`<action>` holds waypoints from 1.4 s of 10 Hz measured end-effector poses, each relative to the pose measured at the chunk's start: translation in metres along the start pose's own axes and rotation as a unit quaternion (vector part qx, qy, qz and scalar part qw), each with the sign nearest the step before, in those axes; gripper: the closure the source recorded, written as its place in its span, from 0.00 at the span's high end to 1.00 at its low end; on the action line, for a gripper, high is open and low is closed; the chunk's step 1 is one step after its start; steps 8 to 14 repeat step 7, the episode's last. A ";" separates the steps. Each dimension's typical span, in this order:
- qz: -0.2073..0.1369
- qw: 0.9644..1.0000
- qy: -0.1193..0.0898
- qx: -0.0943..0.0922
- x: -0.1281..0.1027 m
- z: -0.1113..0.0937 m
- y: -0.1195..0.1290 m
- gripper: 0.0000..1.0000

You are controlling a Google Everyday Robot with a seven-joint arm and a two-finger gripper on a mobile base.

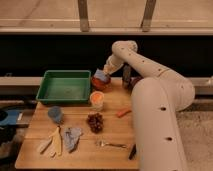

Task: Wipe red bowl with sponge

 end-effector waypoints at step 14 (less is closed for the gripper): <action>0.030 0.999 -0.017 0.010 -0.020 -0.007 -0.036 0.00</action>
